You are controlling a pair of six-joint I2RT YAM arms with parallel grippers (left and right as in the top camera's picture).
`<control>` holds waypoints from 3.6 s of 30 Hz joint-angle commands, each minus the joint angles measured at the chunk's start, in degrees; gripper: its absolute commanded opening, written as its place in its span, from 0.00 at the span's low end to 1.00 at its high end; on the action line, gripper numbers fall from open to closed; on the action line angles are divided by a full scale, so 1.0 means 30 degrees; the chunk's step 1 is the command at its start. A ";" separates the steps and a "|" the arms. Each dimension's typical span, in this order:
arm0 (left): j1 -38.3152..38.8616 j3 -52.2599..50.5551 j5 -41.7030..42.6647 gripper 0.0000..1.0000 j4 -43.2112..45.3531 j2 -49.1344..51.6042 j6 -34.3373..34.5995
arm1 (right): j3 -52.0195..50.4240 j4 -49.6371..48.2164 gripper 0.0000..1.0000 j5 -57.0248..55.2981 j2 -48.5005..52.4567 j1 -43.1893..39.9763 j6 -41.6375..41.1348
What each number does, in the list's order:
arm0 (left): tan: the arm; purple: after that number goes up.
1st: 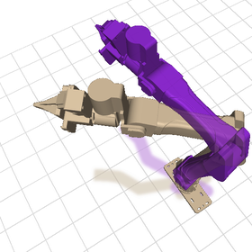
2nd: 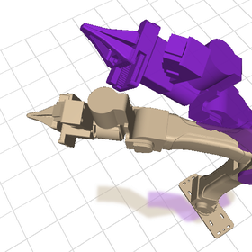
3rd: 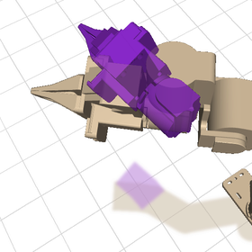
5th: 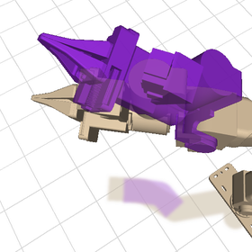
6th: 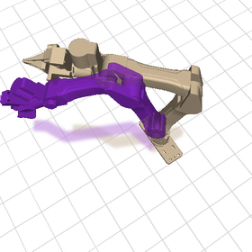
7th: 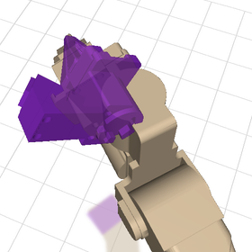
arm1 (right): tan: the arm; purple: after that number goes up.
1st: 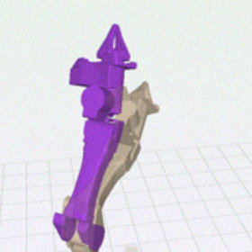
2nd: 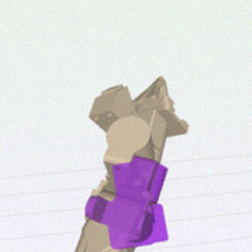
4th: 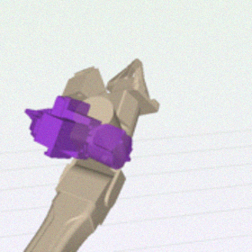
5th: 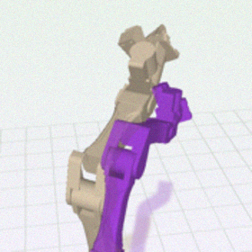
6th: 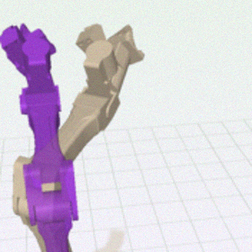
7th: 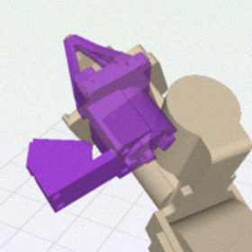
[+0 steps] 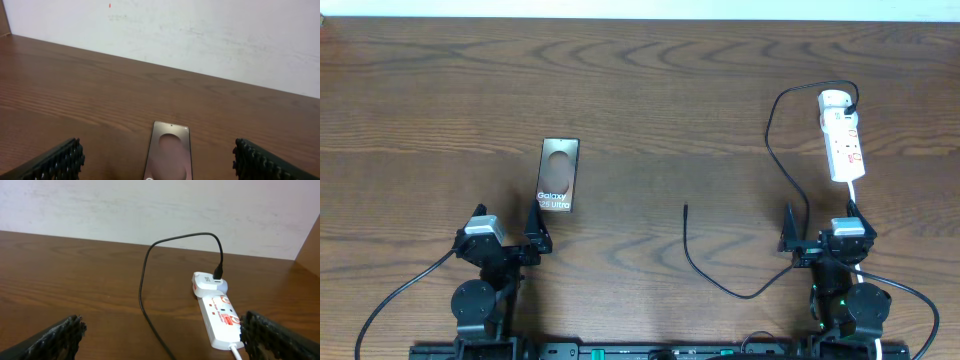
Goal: Plug charger to phone and switch on socket
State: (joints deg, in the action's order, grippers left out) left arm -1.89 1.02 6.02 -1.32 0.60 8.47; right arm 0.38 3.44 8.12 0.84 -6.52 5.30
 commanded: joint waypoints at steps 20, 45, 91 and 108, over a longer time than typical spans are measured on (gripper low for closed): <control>-0.0117 -0.0262 0.0255 0.95 -0.0758 -0.0124 -0.0393 | -0.0022 0.0080 0.99 -0.0080 -0.0102 0.0204 0.0255; -0.0117 -0.0262 0.0255 0.95 -0.0750 -0.0124 -0.0386 | -0.0022 0.0080 0.99 -0.0087 -0.0102 0.0204 0.0255; -0.0117 2.2680 0.2827 0.95 -1.1336 2.3161 -0.3024 | -0.0022 0.0080 0.99 -0.0080 -0.0102 0.0204 0.0255; -0.0102 2.5012 0.2251 0.95 -1.4404 2.8123 -0.3752 | -0.0022 0.0080 0.99 -0.0087 -0.0102 0.0204 0.0255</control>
State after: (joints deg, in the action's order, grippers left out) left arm -1.89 74.74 13.23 -44.45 85.10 -1.74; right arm 0.38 3.42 8.05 0.84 -6.52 5.30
